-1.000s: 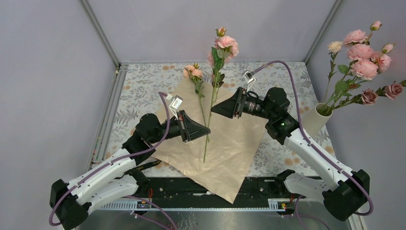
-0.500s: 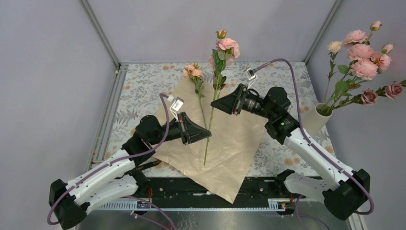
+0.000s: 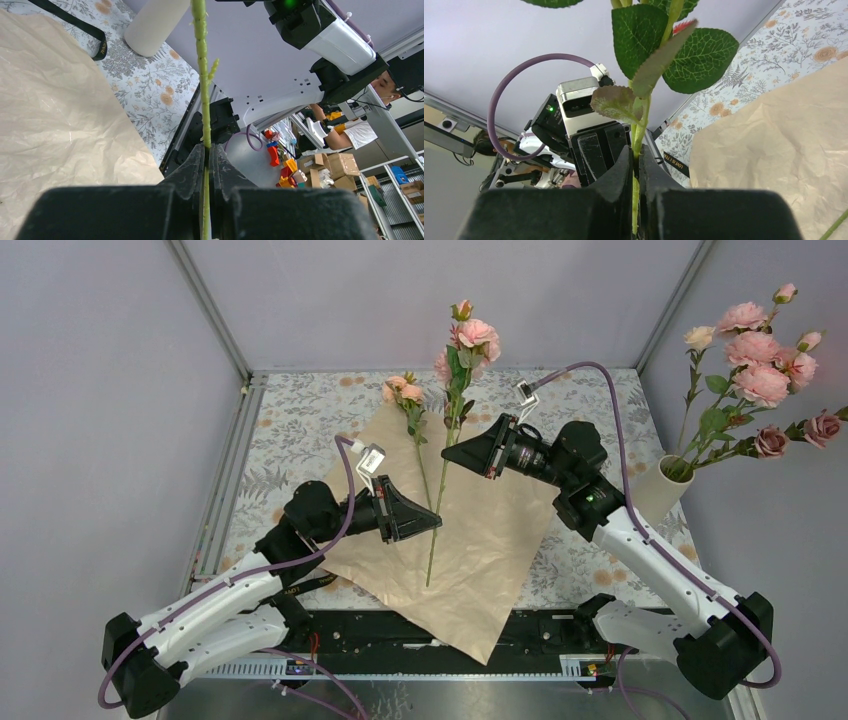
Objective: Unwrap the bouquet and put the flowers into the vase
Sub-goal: Pick up the fake flower from the wrapping paper.
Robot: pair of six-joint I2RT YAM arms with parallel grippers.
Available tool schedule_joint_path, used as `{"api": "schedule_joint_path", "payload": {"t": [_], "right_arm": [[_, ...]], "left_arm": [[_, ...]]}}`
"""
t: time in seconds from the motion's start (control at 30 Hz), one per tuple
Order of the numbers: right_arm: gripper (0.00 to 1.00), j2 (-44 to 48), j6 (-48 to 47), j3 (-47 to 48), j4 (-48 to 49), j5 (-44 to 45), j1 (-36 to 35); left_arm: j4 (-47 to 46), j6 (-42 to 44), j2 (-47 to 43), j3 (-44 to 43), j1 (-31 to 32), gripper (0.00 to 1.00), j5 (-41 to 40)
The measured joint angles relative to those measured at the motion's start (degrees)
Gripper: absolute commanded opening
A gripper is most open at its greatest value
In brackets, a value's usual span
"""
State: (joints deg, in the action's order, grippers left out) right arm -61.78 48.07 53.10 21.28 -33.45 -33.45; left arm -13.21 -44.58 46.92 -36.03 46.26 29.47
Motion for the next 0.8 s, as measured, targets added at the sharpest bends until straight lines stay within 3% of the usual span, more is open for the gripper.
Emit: {"api": "schedule_joint_path", "payload": {"t": [0.23,0.3,0.43,0.47,0.6,0.8], "right_arm": [[0.0,0.0,-0.3,0.0,0.0,0.0,0.0],[0.0,0.0,-0.5,0.0,0.0,0.1,0.0],[0.0,0.3,-1.6,0.0,-0.9,1.1,0.0],[0.0,0.7,-2.2,0.0,-1.9,1.4,0.0],[0.0,3.2,-5.9,0.1,-7.1,3.5,0.0],[0.0,7.5,-15.1,4.0,-20.3,8.6,-0.2]], "left_arm": [[0.2,0.7,0.1,0.0,0.2,0.0,-0.4],[0.3,0.9,0.4,-0.2,0.2,0.14,-0.4],[1.5,2.2,1.2,-1.4,0.2,0.65,-1.1],[2.4,2.5,1.2,-2.0,0.3,0.72,-1.4],[7.1,5.2,1.2,-4.8,0.3,0.86,-3.8],[18.1,11.0,1.0,-9.3,-0.4,0.89,-7.7]]}}
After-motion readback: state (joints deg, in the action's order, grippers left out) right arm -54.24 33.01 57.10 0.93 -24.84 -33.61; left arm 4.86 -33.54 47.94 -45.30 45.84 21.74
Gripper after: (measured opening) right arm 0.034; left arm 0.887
